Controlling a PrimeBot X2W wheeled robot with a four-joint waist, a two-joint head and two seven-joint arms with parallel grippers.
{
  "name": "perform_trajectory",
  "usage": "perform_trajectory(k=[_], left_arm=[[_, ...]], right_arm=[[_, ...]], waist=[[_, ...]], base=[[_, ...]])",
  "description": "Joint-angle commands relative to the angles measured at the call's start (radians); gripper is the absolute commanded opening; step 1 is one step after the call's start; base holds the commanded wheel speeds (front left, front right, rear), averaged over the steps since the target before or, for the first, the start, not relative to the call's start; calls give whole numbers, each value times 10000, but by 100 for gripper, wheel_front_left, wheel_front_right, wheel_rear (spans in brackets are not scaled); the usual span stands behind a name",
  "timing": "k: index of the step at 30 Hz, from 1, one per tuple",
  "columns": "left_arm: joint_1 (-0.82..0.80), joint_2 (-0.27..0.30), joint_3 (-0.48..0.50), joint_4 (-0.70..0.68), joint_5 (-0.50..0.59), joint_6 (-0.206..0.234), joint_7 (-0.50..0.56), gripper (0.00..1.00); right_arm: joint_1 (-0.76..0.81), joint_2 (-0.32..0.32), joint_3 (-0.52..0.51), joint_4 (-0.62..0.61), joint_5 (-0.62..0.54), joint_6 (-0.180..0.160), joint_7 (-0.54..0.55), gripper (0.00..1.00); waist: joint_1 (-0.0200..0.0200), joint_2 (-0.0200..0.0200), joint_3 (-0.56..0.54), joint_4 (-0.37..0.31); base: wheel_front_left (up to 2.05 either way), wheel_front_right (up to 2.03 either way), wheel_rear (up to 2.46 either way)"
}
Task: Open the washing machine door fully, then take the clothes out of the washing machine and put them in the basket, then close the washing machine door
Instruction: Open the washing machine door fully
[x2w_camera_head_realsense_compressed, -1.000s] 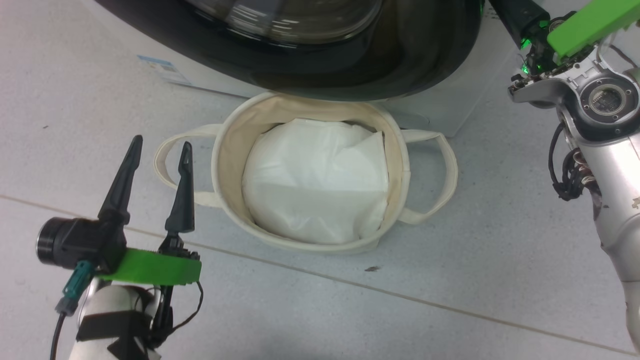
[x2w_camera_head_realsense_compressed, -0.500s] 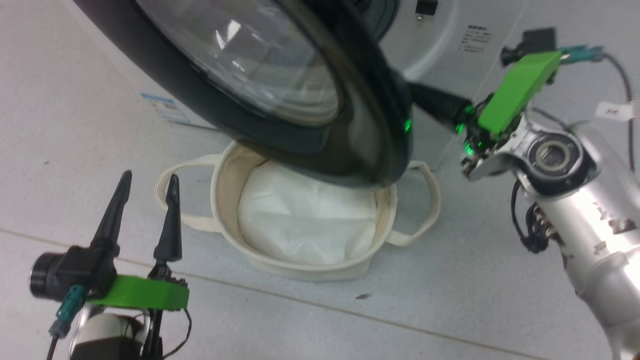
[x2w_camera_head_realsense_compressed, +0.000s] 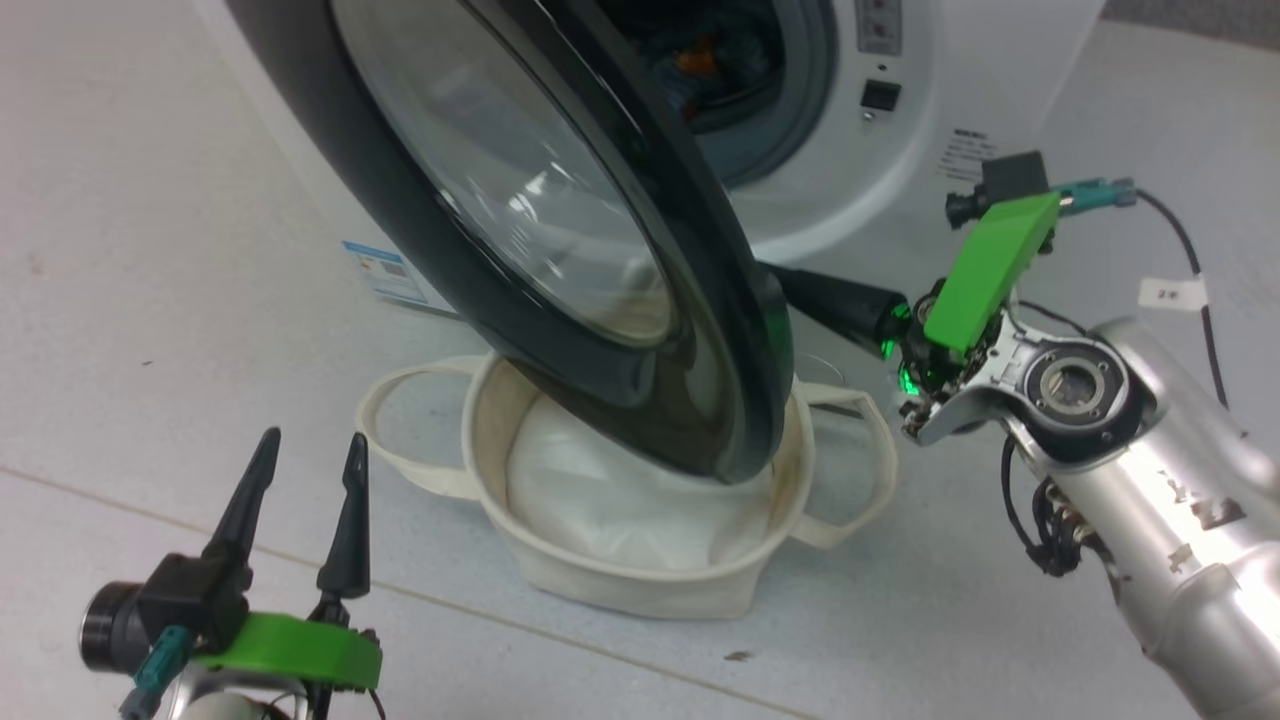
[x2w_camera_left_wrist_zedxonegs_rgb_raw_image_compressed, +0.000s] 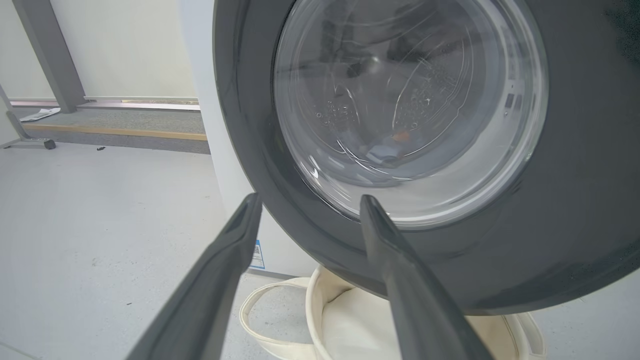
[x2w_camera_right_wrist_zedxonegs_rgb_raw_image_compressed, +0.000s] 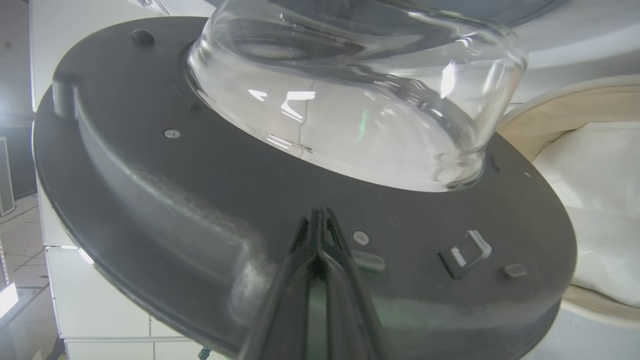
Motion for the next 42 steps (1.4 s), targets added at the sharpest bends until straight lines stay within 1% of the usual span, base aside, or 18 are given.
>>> perform_trajectory(k=[1,9,24,38,42], left_arm=[[-69,225,293,-248,-61,-12,-118,100],[169,317,324,-81,-75,-36,-118,100],[256,361,518,234,-137,54,-118,100],[197,320,631,387,-243,95,-118,100],[180,314,662,384,-251,114,-118,100]], right_arm=[[95,82,129,-376,68,56,44,0],[320,18,720,-430,296,56,120,0],[322,211,1825,-434,750,56,-140,0],[210,352,2496,-594,1206,56,-823,0],[98,372,2670,-578,1325,56,-934,0]], waist=[[0,0,-273,282],[0,0,-607,927],[0,0,-843,1682],[0,0,-896,2475],[0,0,-878,2534]], base=[[0,0,0],[0,0,0],[0,0,0],[0,0,0],[0,0,0]])
